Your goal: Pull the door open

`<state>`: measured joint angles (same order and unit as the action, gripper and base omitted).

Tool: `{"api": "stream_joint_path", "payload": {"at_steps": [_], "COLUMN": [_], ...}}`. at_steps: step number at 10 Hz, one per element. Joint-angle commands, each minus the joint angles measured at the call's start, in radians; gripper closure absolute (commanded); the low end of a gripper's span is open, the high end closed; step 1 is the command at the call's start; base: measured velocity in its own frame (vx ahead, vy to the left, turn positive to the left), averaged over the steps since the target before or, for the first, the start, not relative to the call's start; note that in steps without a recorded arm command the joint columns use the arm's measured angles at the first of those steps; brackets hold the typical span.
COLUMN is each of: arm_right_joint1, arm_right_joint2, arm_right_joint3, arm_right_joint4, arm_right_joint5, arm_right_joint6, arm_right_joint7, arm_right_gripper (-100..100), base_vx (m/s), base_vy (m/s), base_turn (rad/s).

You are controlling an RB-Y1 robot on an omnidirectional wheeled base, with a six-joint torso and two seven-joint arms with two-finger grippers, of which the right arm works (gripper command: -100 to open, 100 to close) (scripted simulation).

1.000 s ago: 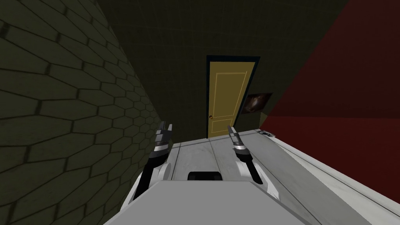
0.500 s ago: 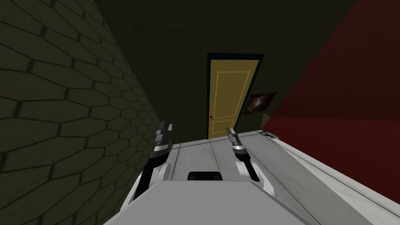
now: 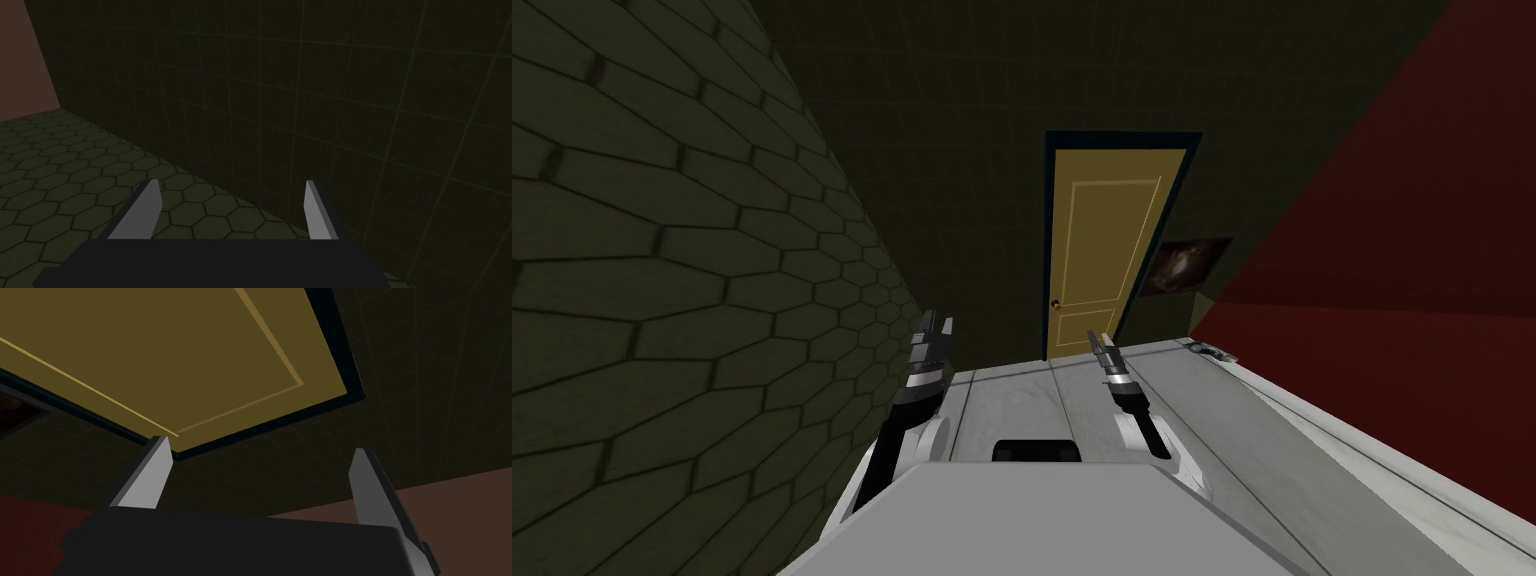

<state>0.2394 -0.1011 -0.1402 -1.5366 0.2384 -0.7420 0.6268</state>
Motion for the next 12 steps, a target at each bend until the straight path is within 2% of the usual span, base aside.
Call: {"api": "stream_joint_path", "payload": {"at_steps": [1, 7, 8, 11, 12], "arm_right_joint1": [-0.013, -0.074, -0.074, -0.103, -0.103], "arm_right_joint2": [0.000, -0.007, -0.007, -0.009, -0.009], "arm_right_joint3": [-0.008, -0.041, -0.041, -0.058, -0.058], "arm_right_joint4": [0.041, 0.216, 0.217, 0.300, 0.301], "arm_right_joint5": [0.013, 0.055, 0.055, 0.075, 0.075], "arm_right_joint6": [-0.003, -0.028, -0.028, -0.040, -0.040], "arm_right_joint7": [0.034, 0.151, 0.151, 0.207, 0.207], "arm_right_gripper": [-100, -100, -100, -100, -100], "base_vx": [0.111, 0.097, 0.062, 0.077, 0.067], "base_vy": [-0.010, -0.012, -0.017, -0.009, 0.002], "base_turn": [0.029, 0.030, 0.016, 0.027, 0.010]}}
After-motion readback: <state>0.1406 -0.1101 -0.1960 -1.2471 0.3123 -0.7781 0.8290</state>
